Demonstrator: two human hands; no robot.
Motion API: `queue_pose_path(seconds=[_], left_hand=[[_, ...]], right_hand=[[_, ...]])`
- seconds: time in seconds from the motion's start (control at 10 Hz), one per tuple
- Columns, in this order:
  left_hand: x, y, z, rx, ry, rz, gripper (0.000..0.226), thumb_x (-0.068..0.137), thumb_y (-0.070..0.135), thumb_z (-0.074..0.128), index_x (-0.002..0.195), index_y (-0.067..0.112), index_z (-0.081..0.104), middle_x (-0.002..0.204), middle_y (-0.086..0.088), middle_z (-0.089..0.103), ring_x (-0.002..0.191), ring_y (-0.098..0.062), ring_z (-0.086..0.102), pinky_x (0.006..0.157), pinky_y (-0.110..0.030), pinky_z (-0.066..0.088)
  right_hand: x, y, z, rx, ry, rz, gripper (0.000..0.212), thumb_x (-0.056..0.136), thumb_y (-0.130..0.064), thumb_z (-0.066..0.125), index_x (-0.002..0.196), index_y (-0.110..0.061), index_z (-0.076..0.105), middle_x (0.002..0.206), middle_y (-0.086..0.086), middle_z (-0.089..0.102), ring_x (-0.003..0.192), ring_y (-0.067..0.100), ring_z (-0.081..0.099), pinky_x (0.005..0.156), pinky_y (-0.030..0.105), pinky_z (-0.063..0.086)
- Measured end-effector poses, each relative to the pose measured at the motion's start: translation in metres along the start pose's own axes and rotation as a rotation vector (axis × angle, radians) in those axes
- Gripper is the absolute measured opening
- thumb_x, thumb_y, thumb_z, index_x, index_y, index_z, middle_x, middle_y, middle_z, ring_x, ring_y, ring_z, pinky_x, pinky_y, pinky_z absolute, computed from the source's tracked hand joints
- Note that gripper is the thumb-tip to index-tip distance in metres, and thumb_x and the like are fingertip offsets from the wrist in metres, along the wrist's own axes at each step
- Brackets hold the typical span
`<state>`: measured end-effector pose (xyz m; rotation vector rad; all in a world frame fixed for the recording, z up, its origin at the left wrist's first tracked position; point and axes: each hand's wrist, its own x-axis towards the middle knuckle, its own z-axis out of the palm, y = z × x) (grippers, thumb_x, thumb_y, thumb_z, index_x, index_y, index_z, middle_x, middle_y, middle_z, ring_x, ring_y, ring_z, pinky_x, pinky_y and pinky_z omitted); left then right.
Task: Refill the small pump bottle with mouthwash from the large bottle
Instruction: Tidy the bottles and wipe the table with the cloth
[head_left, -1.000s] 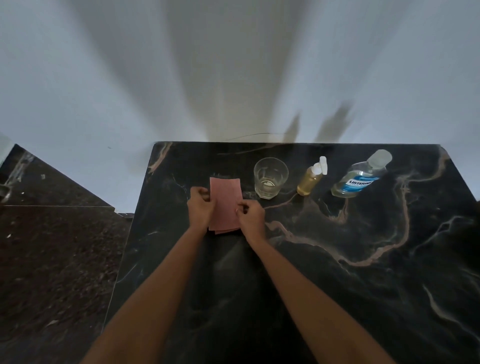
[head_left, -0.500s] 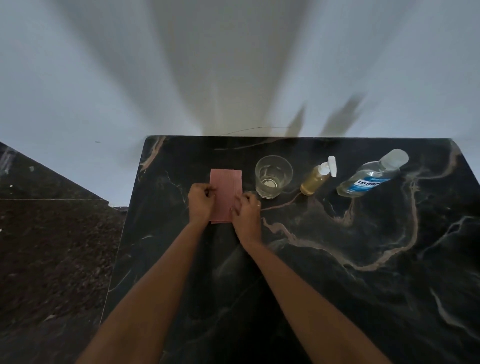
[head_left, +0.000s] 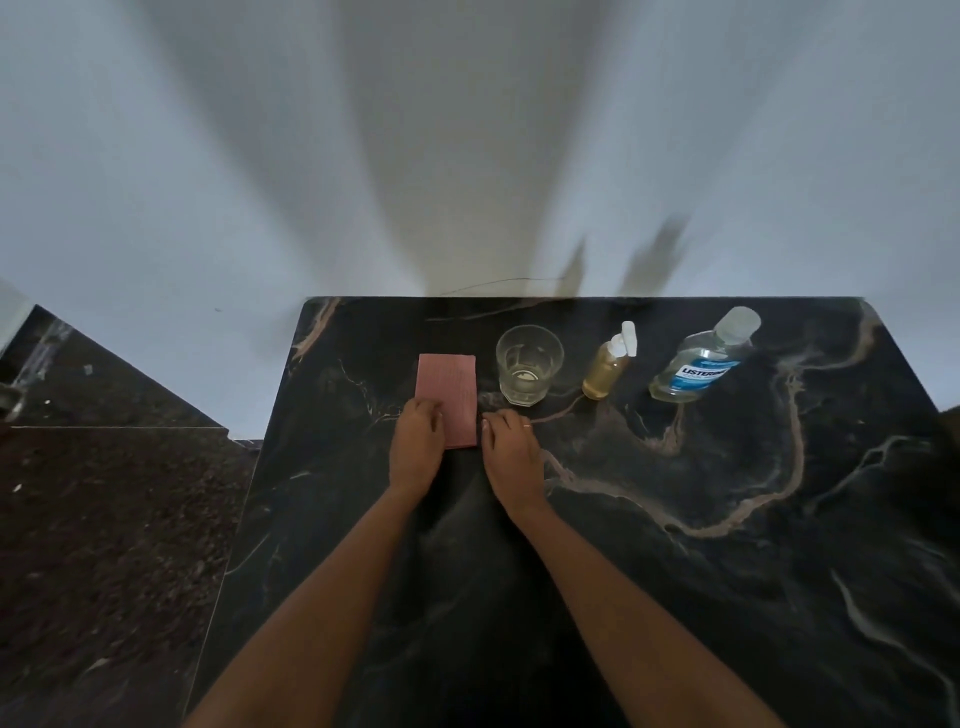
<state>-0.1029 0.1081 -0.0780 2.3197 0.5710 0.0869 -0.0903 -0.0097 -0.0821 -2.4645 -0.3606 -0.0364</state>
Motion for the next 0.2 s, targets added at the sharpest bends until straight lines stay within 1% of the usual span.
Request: queue_pose_path(seconds=[0.1,0.2], left_hand=[[-0.016,0.011,0.005,-0.003,-0.040,0.076,0.030,0.098,0.020,0.034,0.118,0.008,0.052,0.110,-0.014,0.060,0.088,-0.015,0.052,0.078,-0.025,0.038],[-0.034,0.029,0.006,-0.050,-0.019,0.183,0.033,0.098,0.022,0.033,0.124,0.009,0.050,0.116,-0.015,0.060,0.096,-0.017,0.056,0.084,-0.016,0.035]], right_hand=[[-0.007,0.005,-0.018,0.005,0.098,-0.074,0.020,0.090,-0.007,0.051,0.105,0.001,0.062,0.100,0.017,0.065,0.093,0.027,0.060,0.081,0.037,0.050],[-0.016,0.009,-0.037,-0.002,0.192,-0.122,0.019,0.087,-0.006,0.055,0.103,0.001,0.063,0.097,0.016,0.068,0.091,0.027,0.063,0.080,0.038,0.051]])
